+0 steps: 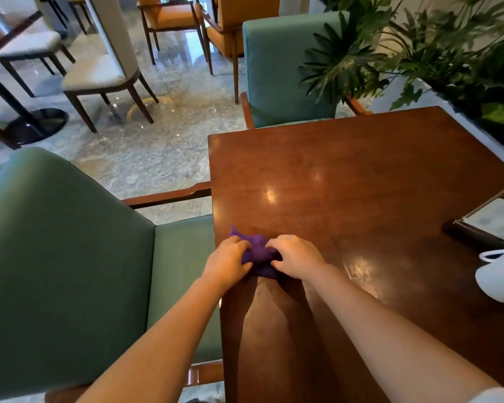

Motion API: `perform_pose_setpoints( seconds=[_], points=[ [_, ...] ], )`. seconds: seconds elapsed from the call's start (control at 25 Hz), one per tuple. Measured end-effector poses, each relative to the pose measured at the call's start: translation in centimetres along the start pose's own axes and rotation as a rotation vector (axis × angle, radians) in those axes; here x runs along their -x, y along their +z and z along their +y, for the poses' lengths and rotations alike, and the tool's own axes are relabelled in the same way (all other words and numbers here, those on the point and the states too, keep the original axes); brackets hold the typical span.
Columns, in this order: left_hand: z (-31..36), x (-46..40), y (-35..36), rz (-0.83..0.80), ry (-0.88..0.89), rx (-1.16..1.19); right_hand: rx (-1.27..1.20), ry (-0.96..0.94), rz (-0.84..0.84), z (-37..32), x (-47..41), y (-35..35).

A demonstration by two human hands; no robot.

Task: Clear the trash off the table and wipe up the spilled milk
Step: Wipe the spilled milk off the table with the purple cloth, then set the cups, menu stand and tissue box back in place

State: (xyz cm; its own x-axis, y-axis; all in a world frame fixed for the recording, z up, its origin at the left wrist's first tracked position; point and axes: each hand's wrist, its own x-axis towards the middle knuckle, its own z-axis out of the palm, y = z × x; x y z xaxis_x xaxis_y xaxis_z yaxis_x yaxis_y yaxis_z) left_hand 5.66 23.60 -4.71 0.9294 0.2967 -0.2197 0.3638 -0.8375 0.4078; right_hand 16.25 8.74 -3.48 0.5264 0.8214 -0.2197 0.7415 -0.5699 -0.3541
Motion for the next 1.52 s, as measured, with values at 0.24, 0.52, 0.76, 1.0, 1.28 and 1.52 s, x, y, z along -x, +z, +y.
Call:
perform_pose_setpoints(
  seconds=[0.24, 0.52, 0.76, 1.0, 1.28, 1.52],
  points=[
    [4.0, 2.0, -3.7, 0.033, 0.130, -0.240, 0.228, -0.015, 0.051, -0.9, 3.9, -3.7],
    [12.3, 3.0, -1.0, 0.118, 0.243, -0.243, 0.188, 0.193, 0.191, 4.0, 12.3, -6.7],
    [17.6, 1.3, 6.9, 0.187, 0.361, -0.105, 0.184, 0.463, 0.413, 14.2, 21.8, -7.7],
    [17.3, 2.6, 16.2, 0.007, 0.263, -0.231, 0.348, 0.749, 0.545, 23.1, 26.9, -9.1],
    [17.6, 4.3, 19.1, 0.028, 0.283, -0.322, 0.240, 0.819, 0.420, 27.3, 25.5, -8.8],
    [17.6, 4.3, 19.2, 0.023, 0.265, -0.326, 0.148, 0.763, 0.579, 28.0, 24.6, -9.3]
  ],
)
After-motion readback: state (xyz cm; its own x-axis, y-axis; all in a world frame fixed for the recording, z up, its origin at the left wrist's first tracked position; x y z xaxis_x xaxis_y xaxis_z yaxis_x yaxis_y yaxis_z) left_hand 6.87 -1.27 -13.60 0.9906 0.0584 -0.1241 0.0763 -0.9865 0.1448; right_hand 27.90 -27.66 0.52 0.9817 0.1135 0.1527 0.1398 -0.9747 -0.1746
